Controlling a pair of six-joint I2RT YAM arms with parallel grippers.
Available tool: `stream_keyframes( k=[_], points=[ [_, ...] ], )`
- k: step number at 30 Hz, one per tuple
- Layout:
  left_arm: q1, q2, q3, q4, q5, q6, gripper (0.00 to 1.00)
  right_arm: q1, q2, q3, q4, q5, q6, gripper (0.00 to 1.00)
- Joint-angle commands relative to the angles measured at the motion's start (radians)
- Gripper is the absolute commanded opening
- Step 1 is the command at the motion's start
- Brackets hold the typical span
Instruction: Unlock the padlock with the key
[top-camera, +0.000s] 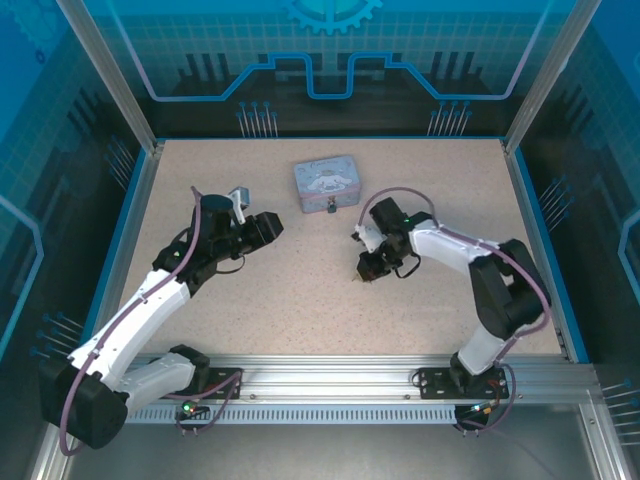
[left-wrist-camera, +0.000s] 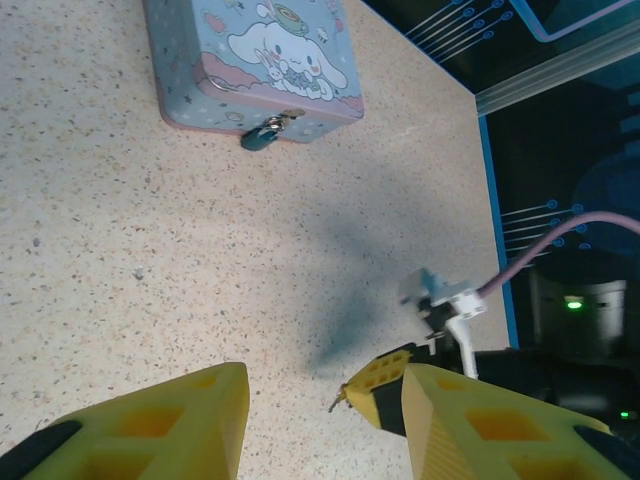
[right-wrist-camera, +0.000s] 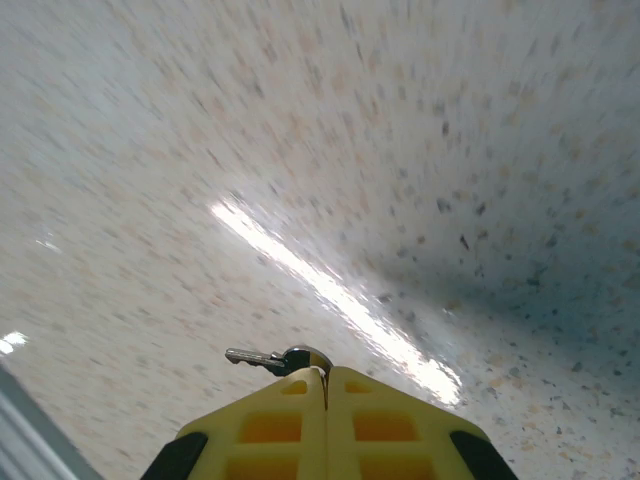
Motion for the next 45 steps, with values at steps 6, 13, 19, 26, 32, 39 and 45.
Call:
stream_keyframes(
  k=[6, 13, 19, 26, 32, 39, 45],
  points=[
    [-0.048, 0.047, -0.074, 0.310, 0.152, -0.051, 0.45, -0.070, -0.244, -0.085, 0.311, -0.079, 0.441, 0.00],
    [-0.171, 0.213, 0.011, 0.417, 0.171, -0.045, 0.45, -0.041, -0.326, -0.094, 0.438, 0.003, 0.678, 0.00],
    [-0.225, 0.320, 0.069, 0.489, 0.182, -0.067, 0.45, -0.010, -0.358, -0.098, 0.426, 0.021, 0.727, 0.00],
    [-0.251, 0.396, 0.097, 0.548, 0.199, -0.095, 0.41, 0.018, -0.373, -0.106, 0.420, 0.023, 0.731, 0.00],
    [-0.263, 0.405, 0.090, 0.551, 0.177, -0.101, 0.36, 0.039, -0.375, -0.093, 0.401, 0.024, 0.711, 0.00],
    [-0.262, 0.395, 0.081, 0.539, 0.160, -0.098, 0.20, 0.045, -0.383, -0.093, 0.395, 0.032, 0.706, 0.00],
    [-0.262, 0.390, 0.084, 0.521, 0.156, -0.088, 0.05, 0.045, -0.391, -0.089, 0.396, 0.016, 0.702, 0.00]
  ],
)
